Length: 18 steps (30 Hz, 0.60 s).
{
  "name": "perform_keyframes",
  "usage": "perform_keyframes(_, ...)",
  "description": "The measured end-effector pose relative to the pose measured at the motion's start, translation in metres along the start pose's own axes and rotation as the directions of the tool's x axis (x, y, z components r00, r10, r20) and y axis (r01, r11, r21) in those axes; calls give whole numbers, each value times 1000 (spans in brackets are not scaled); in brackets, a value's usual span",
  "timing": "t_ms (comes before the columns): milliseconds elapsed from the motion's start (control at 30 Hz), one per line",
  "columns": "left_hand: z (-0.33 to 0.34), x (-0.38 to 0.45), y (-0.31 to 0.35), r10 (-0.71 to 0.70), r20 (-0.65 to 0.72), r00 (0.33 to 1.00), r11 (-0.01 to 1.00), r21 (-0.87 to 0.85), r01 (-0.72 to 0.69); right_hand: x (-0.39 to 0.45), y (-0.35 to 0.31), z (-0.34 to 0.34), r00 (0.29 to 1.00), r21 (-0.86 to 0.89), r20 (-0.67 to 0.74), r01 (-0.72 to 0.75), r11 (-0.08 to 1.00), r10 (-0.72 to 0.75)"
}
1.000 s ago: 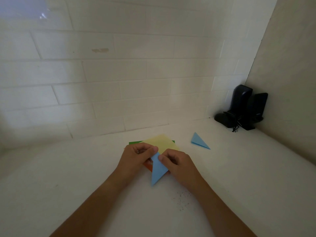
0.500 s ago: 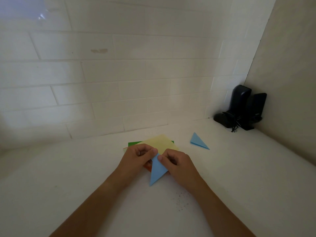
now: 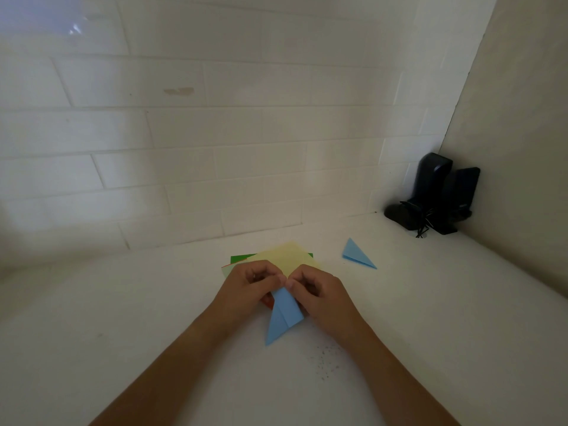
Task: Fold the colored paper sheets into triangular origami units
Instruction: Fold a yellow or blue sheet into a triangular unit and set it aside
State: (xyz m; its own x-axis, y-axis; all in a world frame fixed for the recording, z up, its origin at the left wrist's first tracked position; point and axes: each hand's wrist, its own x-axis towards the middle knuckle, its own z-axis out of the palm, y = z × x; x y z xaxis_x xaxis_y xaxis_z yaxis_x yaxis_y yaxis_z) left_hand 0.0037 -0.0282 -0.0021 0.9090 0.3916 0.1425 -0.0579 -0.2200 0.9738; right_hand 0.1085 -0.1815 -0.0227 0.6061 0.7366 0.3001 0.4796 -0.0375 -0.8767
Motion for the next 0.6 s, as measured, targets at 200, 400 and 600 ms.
perform_keyframes(200,2,0,1,-4,-34,999,1000,21,5,0,-1,0,1000,-31,-3,8,999,-8)
perform_keyframes(400,0,1,0,-16,-110,994,1000,-8,15,0,0,0,1000,-46,-8,-11,999,11)
perform_keyframes(600,6,1,0,-44,-60,997,999,-12,44,-2,-1,0,999,-46,-34,-6,999,4)
